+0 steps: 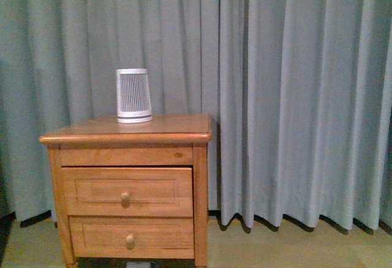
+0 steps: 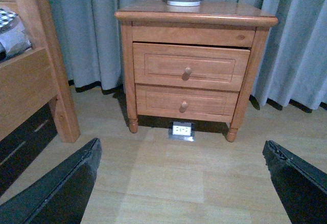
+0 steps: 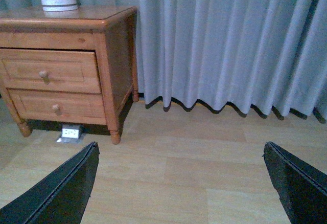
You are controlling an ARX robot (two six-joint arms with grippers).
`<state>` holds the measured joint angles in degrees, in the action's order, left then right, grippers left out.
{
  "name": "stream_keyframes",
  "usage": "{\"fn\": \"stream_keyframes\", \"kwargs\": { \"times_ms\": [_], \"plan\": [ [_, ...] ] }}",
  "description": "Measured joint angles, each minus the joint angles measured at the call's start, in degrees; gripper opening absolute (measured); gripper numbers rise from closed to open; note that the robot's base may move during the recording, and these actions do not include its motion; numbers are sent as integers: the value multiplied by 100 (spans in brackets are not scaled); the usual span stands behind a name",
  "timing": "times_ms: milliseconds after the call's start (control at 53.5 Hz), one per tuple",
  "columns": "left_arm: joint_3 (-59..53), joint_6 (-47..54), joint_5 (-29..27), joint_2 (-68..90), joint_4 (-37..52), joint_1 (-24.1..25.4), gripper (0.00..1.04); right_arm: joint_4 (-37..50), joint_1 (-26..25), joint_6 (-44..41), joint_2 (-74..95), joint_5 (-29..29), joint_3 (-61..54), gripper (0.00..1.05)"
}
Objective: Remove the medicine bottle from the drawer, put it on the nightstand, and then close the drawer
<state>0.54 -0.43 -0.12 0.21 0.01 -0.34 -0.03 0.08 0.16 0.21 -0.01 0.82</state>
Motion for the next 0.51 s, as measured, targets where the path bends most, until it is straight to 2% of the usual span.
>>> {"fn": "stream_keyframes", "kwargs": {
  "times_ms": [505],
  "plan": [
    [0,0,9,0,0,0,98,0,0,0,2,0,0,98]
  ]
}}
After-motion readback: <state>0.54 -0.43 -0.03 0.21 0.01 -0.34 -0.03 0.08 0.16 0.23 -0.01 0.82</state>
